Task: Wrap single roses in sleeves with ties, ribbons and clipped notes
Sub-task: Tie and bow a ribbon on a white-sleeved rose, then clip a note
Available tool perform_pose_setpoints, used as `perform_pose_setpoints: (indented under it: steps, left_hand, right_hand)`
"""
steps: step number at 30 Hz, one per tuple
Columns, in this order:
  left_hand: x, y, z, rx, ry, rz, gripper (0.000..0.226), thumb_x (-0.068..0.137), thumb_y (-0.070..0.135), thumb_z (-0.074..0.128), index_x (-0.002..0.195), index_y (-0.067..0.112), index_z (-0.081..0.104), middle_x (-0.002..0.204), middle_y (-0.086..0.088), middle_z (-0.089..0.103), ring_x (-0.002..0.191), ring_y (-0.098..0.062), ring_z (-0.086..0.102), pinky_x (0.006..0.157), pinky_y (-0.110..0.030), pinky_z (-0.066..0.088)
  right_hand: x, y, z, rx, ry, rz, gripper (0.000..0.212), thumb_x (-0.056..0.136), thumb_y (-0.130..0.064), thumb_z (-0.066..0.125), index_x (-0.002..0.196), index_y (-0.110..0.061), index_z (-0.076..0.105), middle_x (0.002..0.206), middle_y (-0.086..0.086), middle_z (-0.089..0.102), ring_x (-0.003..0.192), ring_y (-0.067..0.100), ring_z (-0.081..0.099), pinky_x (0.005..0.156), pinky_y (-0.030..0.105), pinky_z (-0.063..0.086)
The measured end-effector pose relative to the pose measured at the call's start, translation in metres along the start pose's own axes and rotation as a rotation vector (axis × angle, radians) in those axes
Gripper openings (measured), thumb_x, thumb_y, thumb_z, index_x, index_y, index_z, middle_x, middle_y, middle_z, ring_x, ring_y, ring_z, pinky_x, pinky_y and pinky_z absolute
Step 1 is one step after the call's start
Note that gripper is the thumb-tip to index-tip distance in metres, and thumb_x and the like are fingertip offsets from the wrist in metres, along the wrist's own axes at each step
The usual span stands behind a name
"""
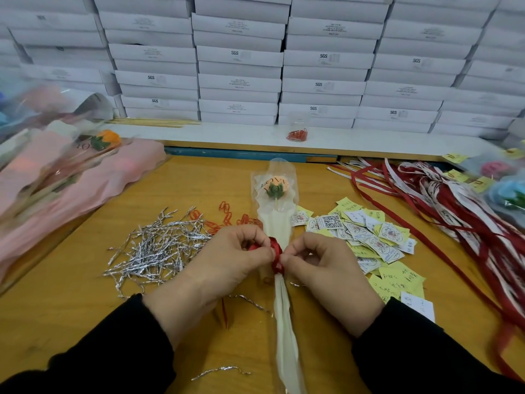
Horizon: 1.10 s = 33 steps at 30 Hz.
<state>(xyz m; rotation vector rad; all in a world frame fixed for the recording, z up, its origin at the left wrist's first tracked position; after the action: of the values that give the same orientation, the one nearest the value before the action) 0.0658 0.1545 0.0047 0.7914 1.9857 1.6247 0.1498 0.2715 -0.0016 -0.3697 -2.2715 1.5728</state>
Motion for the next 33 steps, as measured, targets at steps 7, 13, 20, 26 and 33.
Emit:
perform_pose_setpoints:
  steps: [7, 13, 20, 26, 33]
  left_hand:
    - [0.0, -0.001, 0.0, 0.044, -0.033, -0.021, 0.019, 0.084, 0.0, 0.06, 0.067, 0.008, 0.058, 0.037, 0.014, 0.041, 0.032, 0.001, 0.033, 0.036, -0.006, 0.024]
    - [0.001, -0.001, 0.0, 0.048, -0.015, -0.04, 0.023, 0.085, -0.001, 0.058, 0.065, 0.01, 0.056, 0.037, 0.013, 0.042, 0.031, 0.001, 0.033, 0.035, -0.007, 0.024]
    - [-0.003, 0.001, 0.0, -0.037, -0.123, -0.167, 0.027, 0.087, 0.005, 0.05, 0.061, 0.012, 0.046, 0.035, 0.009, 0.038, 0.03, -0.003, 0.026, 0.032, -0.012, 0.019]
    - [-0.003, 0.002, 0.001, -0.025, -0.196, -0.152, 0.024, 0.083, 0.005, 0.053, 0.061, 0.012, 0.047, 0.036, 0.009, 0.04, 0.031, -0.002, 0.028, 0.033, -0.011, 0.019]
    - [-0.004, 0.003, 0.001, -0.047, -0.22, -0.14, 0.024, 0.086, 0.002, 0.049, 0.064, 0.012, 0.048, 0.036, 0.008, 0.043, 0.031, -0.001, 0.031, 0.033, -0.01, 0.021]
  right_hand:
    - [0.001, -0.001, -0.002, 0.11, -0.14, 0.173, 0.016, 0.088, -0.003, 0.057, 0.082, 0.004, 0.071, 0.045, -0.006, 0.052, 0.034, -0.001, 0.04, 0.038, 0.008, 0.03]
    - [0.0, -0.002, 0.003, -0.012, -0.029, 0.043, 0.022, 0.088, -0.001, 0.056, 0.103, -0.009, 0.07, 0.054, -0.001, 0.054, 0.043, -0.003, 0.046, 0.049, 0.006, 0.036]
    - [-0.004, 0.0, 0.008, 0.044, 0.041, -0.073, 0.032, 0.087, 0.0, 0.057, 0.095, -0.029, 0.068, 0.056, 0.001, 0.047, 0.054, 0.011, 0.042, 0.053, 0.018, 0.036]
    - [-0.004, -0.005, 0.005, 0.099, -0.035, -0.107, 0.028, 0.083, 0.005, 0.061, 0.092, -0.02, 0.071, 0.059, 0.002, 0.052, 0.053, 0.002, 0.046, 0.054, 0.009, 0.04]
    - [-0.004, -0.005, 0.005, 0.141, -0.038, -0.136, 0.031, 0.082, 0.009, 0.061, 0.08, -0.021, 0.068, 0.061, 0.004, 0.054, 0.054, 0.004, 0.049, 0.054, 0.011, 0.043]
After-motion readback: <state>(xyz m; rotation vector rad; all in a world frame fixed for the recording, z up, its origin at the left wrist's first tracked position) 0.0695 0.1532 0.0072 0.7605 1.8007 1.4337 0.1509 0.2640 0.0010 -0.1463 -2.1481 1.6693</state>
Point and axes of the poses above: each hand's wrist, its own x-axis towards the middle knuckle, its own z-axis out of the palm, y = z × x, the point moved 2 cm from there along x, towards the middle knuckle
